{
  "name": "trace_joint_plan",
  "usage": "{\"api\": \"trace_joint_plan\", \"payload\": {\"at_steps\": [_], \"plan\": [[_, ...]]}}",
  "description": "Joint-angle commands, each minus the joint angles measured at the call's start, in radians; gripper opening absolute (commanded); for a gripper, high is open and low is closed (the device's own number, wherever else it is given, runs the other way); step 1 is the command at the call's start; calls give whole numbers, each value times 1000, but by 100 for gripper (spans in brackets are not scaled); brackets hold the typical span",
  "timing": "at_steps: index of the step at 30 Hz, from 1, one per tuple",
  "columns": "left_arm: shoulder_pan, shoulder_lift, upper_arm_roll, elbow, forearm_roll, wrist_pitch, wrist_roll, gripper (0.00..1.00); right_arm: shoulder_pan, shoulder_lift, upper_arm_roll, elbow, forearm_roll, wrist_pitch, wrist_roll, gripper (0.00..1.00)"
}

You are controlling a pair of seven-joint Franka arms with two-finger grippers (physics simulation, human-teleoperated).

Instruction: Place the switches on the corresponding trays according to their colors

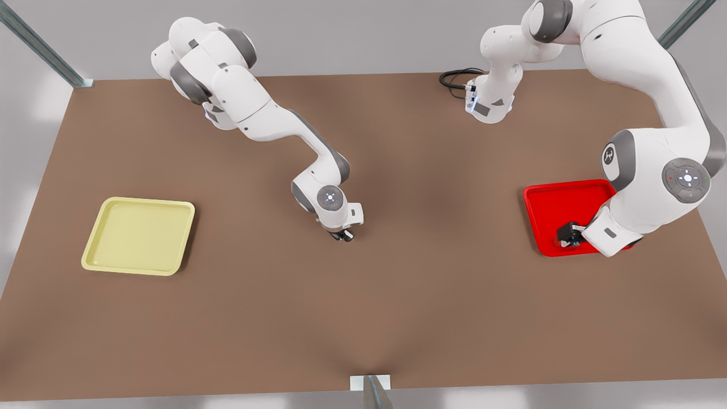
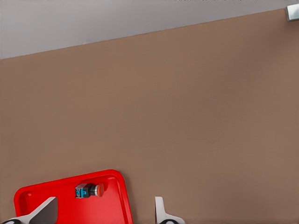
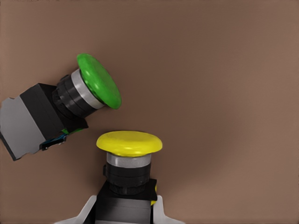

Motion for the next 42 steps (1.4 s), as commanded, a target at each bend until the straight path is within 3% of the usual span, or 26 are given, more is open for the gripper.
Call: {"api": "trace_joint_plan", "payload": {"at_steps": [1, 7, 11, 16, 21, 25, 27, 34, 37, 38, 39, 42], "plan": [[0, 0, 0, 1, 0, 0, 0, 100, 1, 0, 0, 0, 0, 0, 0, 49], [0, 0, 0, 1, 0, 0, -2, 100, -71, -85, 0, -38, 0, -4, -40, 49], [0, 0, 0, 0, -1, 0, -3, 100, -265, -233, -2, -195, 2, -4, -141, 49], [-3, 0, -2, -5, -8, 0, -5, 100, -559, -268, -12, -268, 2, -1, -494, 50], [-5, 0, -3, -6, -8, 0, -6, 100, -674, -372, -135, -299, 5, -98, -833, 50], [-8, 1, -5, -8, -9, -9, -8, 100, -757, -337, -242, -301, 68, -47, -1079, 50], [-17, 1, -5, -8, -9, -9, -8, 100, -752, -337, -250, -322, 85, -37, -1073, 74], [-18, 3, -5, -5, -9, -9, -23, 100, -684, -395, -249, -310, 154, -90, -1050, 83], [-18, 3, -5, -5, -9, -9, -21, 100, -648, -492, -195, -244, 166, -362, -544, 88], [-18, 3, -5, -3, -9, -9, -23, 100, -596, -541, -193, -193, 169, -394, -249, 98], [-18, 3, -5, -3, -9, -9, -23, 100, -555, -530, -192, -112, 154, -419, 5, 100], [-18, 3, -5, -3, -9, -9, -23, 100, -555, -566, -176, 14, 125, -514, 697, 100]]}}
